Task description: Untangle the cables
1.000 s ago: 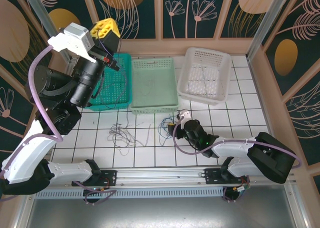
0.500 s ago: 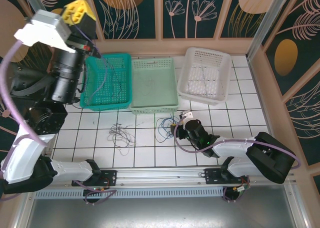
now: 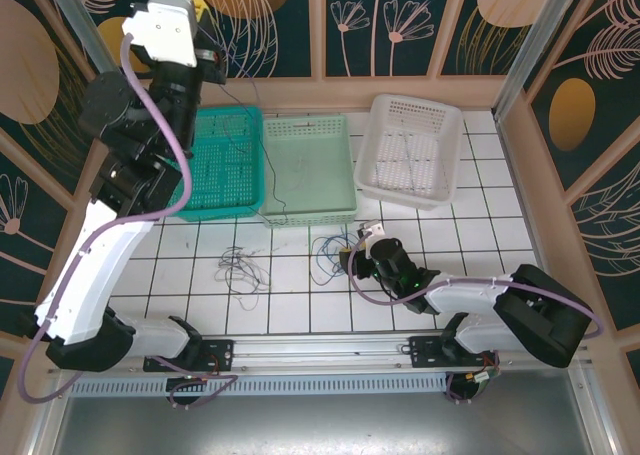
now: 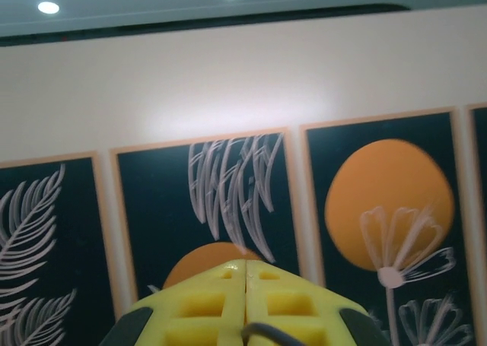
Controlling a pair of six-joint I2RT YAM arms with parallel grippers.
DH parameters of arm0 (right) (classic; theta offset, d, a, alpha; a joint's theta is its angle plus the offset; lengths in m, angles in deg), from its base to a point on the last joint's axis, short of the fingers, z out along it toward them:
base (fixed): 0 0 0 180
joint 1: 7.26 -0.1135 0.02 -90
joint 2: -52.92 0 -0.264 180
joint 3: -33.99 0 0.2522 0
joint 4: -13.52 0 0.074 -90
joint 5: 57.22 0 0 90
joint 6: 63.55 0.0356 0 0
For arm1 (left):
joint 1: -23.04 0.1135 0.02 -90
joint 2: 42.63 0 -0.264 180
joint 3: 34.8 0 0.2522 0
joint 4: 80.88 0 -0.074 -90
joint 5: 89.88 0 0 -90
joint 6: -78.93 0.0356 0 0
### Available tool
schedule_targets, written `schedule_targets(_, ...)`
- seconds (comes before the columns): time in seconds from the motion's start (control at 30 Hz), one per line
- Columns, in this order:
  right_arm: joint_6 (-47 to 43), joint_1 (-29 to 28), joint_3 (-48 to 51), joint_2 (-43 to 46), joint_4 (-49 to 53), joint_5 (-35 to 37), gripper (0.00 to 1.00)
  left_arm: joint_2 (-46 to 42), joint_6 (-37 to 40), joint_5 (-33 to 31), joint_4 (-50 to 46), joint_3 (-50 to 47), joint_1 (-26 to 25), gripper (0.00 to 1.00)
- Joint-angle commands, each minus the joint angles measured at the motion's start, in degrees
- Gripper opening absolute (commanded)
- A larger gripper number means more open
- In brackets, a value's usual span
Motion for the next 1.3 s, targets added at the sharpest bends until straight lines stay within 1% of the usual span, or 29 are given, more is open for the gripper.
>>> schedule_targets(0.0, 1.07, 0.29, -0.66, 1.80, 0.41, -0.60, 0.62, 0.62, -5.81, 4.38, -0.73, -0.46, 6.01, 0.00)
schedule_targets(0.17, 0.99, 0.29, -0.75, 2.46, 1.10, -0.57, 0.62, 2.63, -12.41, 9.46, -1.72, -0.16, 16.38, 0.00)
schedule_targets(0.23, 1.09, 0.29, -0.66, 2.72, 1.32, -0.49, 0.62, 3.93, -13.89, 10.82, -2.47, 0.88, 19.26, 0.00)
schedule_targets(0.33, 1.08, 0.29, -0.50, 3.08, 1.45, -0.36, 0.62, 7.03, -14.23, 11.46, -4.25, 3.49, 21.67, 0.00)
schedule_targets(0.43, 1.11, 0.29, -0.52, 3.15, 1.68, -0.24, 0.62, 9.22, -16.04, 14.00, -3.79, 4.54, 23.51, 0.00)
schedule_targets(0.53, 1.15, 0.26, -0.44, 3.29, 1.98, -0.04, 0.62, 11.78, -16.42, 14.80, -4.49, 6.21, 23.94, 0.00)
schedule_targets(0.7, 1.28, 0.29, -0.23, 3.64, 2.53, 0.08, 0.62, 15.16, -18.56, 16.04, -4.40, 6.59, 26.65, 0.00)
schedule_targets(0.8, 1.28, 0.29, 0.04, 4.21, 2.77, 0.06, 0.62, 15.66, -18.67, 15.26, -3.96, 2.33, 27.36, 0.00)
schedule_targets(0.93, 0.93, 0.38, -0.22, 4.75, 3.66, -0.26, 0.63, 14.14, -20.98, 14.11, -0.79, -8.40, 27.94, 0.00)
schedule_targets(1.03, 1.05, 0.80, -1.06, 4.40, 5.44, -1.08, 0.62, 13.93, -21.85, 12.68, -0.04, -14.68, 28.07, 0.02)
schedule_targets(1.27, 3.16, 1.82, -0.77, 6.41, 6.43, -2.31, 0.62, 15.55, -23.84, 14.18, -0.54, -23.15, 28.33, 0.02)
